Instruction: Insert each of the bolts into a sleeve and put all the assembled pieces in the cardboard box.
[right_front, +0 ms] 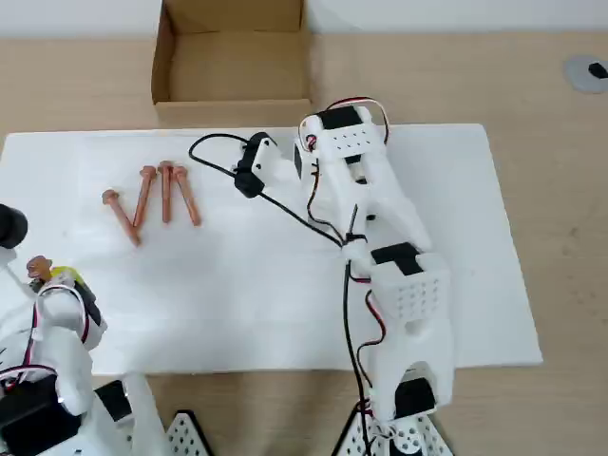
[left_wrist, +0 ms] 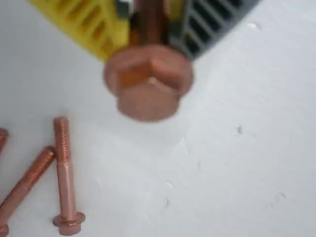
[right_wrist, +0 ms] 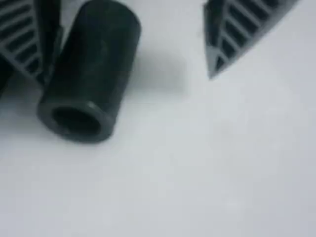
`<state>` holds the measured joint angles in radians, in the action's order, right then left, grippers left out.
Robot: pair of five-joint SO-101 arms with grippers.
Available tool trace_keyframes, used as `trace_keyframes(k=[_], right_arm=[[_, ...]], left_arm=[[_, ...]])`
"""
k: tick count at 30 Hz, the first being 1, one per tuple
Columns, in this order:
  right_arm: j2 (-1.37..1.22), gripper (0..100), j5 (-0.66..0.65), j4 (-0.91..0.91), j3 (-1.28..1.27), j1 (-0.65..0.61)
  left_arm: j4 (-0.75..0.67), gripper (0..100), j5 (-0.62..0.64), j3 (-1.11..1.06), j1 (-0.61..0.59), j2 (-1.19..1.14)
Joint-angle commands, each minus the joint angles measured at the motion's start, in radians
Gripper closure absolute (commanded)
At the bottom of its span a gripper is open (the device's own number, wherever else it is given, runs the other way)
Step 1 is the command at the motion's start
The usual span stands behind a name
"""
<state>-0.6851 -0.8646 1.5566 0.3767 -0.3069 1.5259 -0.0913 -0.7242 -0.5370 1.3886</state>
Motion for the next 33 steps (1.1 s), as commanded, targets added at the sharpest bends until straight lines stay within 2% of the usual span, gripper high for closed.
trace_keyframes(k=[1, 7, 16, 20, 27, 33], right_arm=[[-0.071, 77.2, -0.005, -0.005, -0.007, 0.033], [-0.073, 99.2, 0.02, -0.006, -0.007, 0.033], [-0.068, 98.8, 0.026, -0.002, -0.005, 0.03], [-0.065, 98.8, 0.077, 0.009, 0.035, 0.025], [-0.021, 98.8, 0.186, 0.226, 0.364, 0.022], [0.182, 98.8, 0.304, 0.232, 0.46, 0.016]], left_arm=[[-0.017, 99, 0.002, 0.012, -0.015, 0.007], [-0.017, 99, 0.002, 0.012, -0.015, 0.007], [-0.017, 99, 0.002, 0.012, -0.015, 0.007], [-0.017, 99, 0.002, 0.012, -0.015, 0.007], [-0.017, 99, 0.002, 0.038, -0.009, 0.007], [-0.021, 99, 0.002, 0.071, -0.006, 0.007]])
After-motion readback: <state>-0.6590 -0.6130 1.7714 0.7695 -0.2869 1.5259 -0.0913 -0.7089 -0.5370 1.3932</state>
